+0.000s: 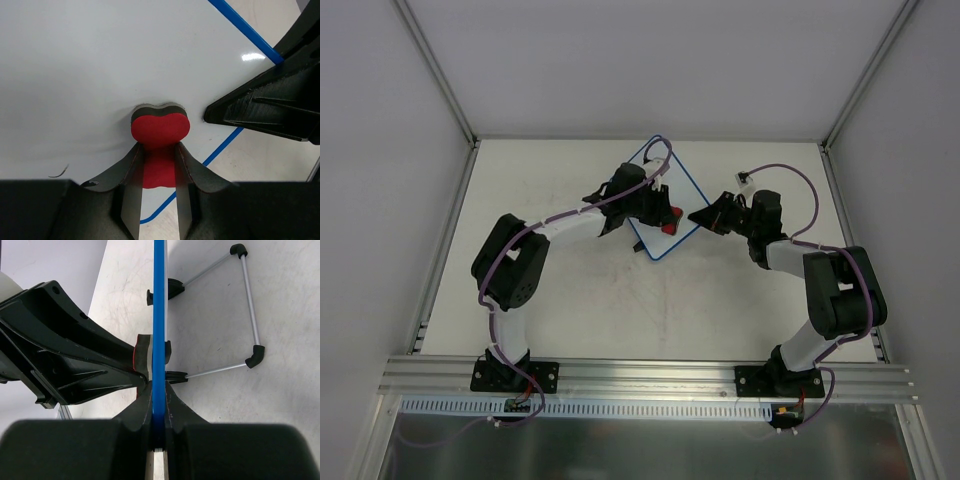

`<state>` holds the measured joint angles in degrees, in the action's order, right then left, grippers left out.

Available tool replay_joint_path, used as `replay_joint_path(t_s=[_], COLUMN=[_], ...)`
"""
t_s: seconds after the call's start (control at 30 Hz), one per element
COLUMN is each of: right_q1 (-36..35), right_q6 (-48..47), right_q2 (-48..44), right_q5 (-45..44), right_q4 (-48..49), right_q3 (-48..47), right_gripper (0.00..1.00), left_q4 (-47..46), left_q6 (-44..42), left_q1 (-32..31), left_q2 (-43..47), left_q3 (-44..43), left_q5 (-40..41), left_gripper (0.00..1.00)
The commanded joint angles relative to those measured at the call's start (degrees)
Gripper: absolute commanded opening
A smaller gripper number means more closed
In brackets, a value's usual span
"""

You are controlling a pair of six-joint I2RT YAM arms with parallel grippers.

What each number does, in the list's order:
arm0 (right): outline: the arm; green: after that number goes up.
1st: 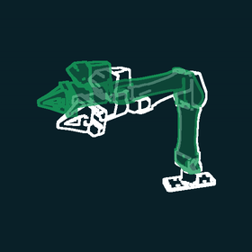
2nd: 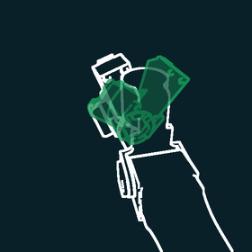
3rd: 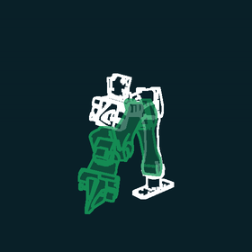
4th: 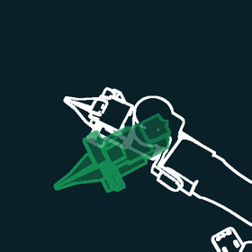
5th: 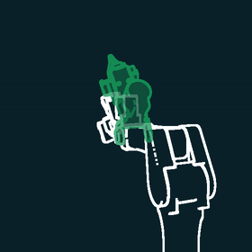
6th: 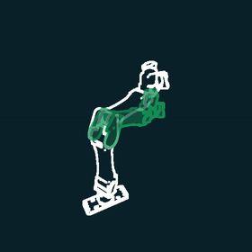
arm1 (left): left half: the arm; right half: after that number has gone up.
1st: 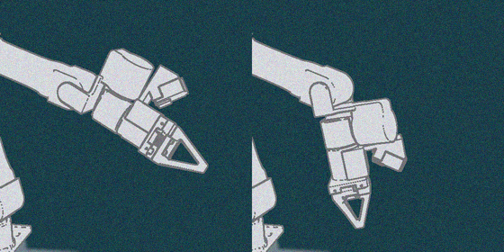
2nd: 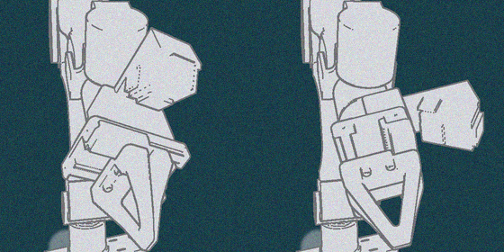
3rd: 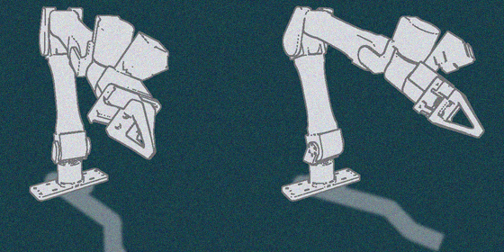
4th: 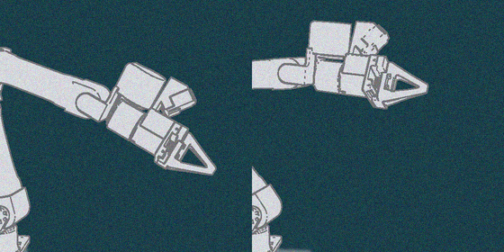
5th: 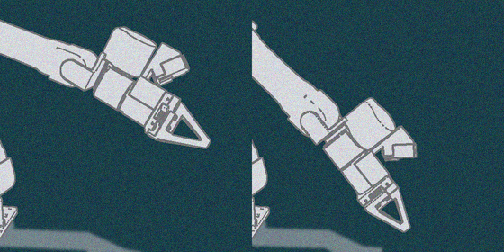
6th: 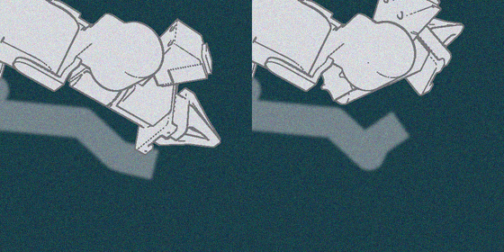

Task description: Erase the whiteboard

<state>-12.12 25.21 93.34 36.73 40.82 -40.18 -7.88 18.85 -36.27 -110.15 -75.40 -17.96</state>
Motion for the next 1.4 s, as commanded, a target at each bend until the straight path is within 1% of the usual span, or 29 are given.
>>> replay_joint_path(t_s=[0.0,0.1,0.2,0.27,0.37,0.47,0.6,0.7,0.8,0.97,1.03,1.1,1.17,1.23,1.37], right_q1=[-2.73,-2.65,-2.65,-2.73,-2.65,-2.73,-2.65,-2.56,-2.56,-2.56,-2.56,-2.56,-2.56,-2.56,-2.56], right_q6=[-3.94,-3.94,-3.94,-3.77,-3.68,-3.68,-3.68,-3.59,-3.33,-2.71,-2.80,-2.80,-2.62,-2.80,-2.97], right_q2=[-0.09,-0.18,-0.53,-0.44,-0.53,-0.70,-0.70,-0.62,-0.53,0.00,-0.09,-0.09,0.09,0.09,-0.09], right_q5=[5.46,5.19,5.11,5.11,5.11,5.02,5.02,4.84,4.93,5.19,5.11,5.19,5.19,5.19,5.02], right_q4=[2.07,2.16,2.16,2.42,2.51,2.60,2.69,2.69,3.21,4.01,4.01,4.01,4.01,4.01,3.92], right_q3=[-0.86,-0.77,-0.60,-0.51,-0.60,-0.51,-0.34,-0.33,-0.33,-0.33,-0.25,-0.33,-0.33,-0.51,-0.25], right_gripper=[0.00,0.00,0.00,0.00,0.00,0.00,0.00,0.00,0.00,0.00,0.00,0.00,0.00,0.00,0.00], left_q4=[2.52,2.52,2.87,3.48,5.24,7.08,9.29,9.55,9.64,9.20,7.62,3.94,2.61,2.17,1.99], left_q6=[3.38,5.93,7.95,9.88,12.42,13.84,15.33,17.18,17.01,16.04,15.43,15.07,15.07,15.16,15.51], left_q1=[0.76,2.16,3.22,3.66,4.98,6.21,7.27,7.27,6.92,6.04,5.78,5.77,5.69,5.77,5.77], left_q2=[-6.22,-5.69,-4.12,-3.24,-2.53,-4.10,-5.34,-3.85,-2.44,-0.69,1.50,3.61,7.48,10.64,13.55], left_q3=[3.59,5.25,7.45,8.69,10.00,9.13,9.38,11.93,13.17,13.26,14.39,16.93,18.52,19.58,19.24], left_q5=[11.09,12.41,15.84,20.66,23.39,22.09,22.52,25.94,29.37,31.40,31.58,31.23,30.79,29.21,24.56], left_gripper=[0.00,0.00,0.00,0.00,0.00,0.00,0.00,0.00,0.00,0.00,0.00,0.00,0.00,0.00,0.00])
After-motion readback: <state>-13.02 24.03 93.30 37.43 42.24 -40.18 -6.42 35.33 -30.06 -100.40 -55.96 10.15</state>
